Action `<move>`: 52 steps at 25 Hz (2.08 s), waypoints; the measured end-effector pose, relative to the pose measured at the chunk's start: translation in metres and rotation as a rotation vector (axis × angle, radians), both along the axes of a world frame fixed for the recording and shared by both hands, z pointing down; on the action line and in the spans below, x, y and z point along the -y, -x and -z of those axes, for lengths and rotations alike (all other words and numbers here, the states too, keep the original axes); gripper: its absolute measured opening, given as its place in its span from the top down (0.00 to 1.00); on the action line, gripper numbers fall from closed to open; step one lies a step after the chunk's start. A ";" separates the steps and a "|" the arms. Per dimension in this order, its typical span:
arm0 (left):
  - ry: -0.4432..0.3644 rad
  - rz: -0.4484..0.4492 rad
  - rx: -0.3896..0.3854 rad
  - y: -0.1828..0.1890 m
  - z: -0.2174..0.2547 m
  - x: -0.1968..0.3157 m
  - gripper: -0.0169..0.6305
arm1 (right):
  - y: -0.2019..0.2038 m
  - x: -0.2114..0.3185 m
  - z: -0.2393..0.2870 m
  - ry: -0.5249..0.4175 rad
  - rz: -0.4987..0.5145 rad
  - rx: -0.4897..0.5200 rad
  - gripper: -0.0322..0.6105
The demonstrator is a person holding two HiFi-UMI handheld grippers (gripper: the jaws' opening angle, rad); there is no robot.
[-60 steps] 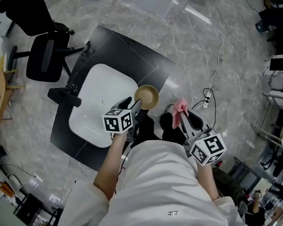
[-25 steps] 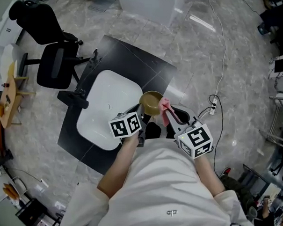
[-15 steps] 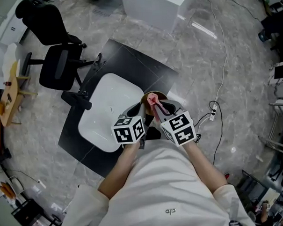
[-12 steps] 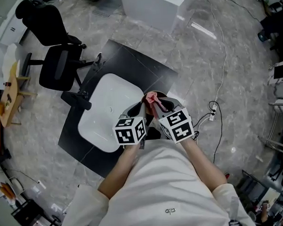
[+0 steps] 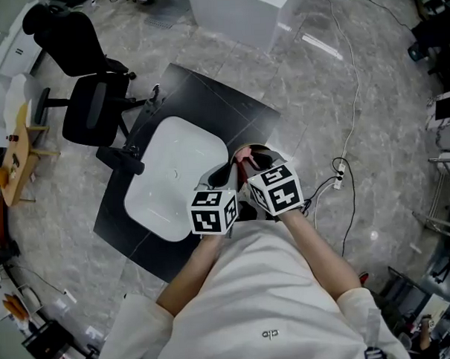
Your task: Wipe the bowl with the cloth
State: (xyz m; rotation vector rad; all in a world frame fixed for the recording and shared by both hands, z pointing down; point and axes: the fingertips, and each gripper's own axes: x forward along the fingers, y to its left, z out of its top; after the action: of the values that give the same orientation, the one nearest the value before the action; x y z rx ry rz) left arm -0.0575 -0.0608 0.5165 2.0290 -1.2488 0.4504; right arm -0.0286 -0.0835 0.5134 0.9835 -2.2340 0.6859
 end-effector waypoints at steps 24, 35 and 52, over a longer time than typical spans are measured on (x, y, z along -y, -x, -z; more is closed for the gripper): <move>-0.024 -0.018 0.027 0.008 0.003 -0.004 0.94 | 0.009 -0.044 -0.036 -0.144 0.646 -0.419 0.91; -0.044 -0.033 0.025 0.002 0.007 0.001 0.94 | -0.011 -0.033 -0.039 -0.374 0.824 -0.752 0.91; -0.066 -0.097 0.032 -0.011 0.009 -0.007 0.94 | 0.003 -0.019 -0.012 -0.063 0.293 -0.071 0.91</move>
State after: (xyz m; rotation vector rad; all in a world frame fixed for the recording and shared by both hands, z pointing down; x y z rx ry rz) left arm -0.0462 -0.0536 0.5071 2.1528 -1.2021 0.4949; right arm -0.0314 -0.0643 0.5255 0.6773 -2.2848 0.4458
